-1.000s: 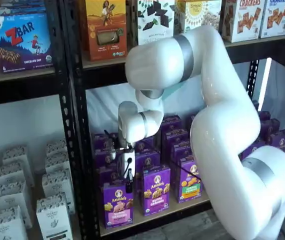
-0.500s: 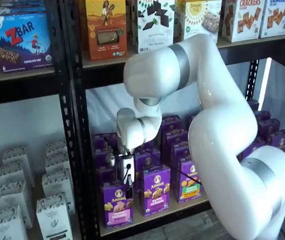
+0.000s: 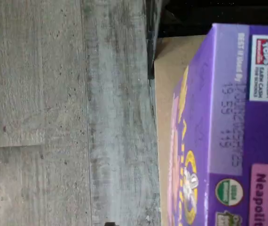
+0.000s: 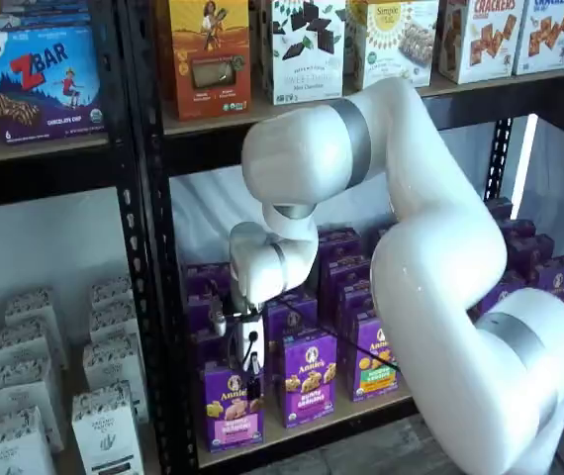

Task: Pick up the purple box with a pink patch in the middle, on the bottom shelf, the first box from the left

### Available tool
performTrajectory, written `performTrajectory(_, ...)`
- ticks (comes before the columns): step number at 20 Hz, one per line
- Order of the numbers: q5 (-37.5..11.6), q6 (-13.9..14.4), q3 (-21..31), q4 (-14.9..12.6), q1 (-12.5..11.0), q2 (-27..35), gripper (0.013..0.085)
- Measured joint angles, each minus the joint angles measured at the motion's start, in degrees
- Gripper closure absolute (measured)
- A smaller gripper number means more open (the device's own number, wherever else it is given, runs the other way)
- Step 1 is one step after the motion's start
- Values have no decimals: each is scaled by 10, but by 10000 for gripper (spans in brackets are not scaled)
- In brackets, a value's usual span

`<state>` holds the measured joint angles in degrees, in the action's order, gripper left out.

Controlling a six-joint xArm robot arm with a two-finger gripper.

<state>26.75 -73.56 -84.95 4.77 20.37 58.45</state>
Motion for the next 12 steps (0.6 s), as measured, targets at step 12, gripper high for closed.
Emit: performTrajectory(12,6,-4,-6,6,1,5,330)
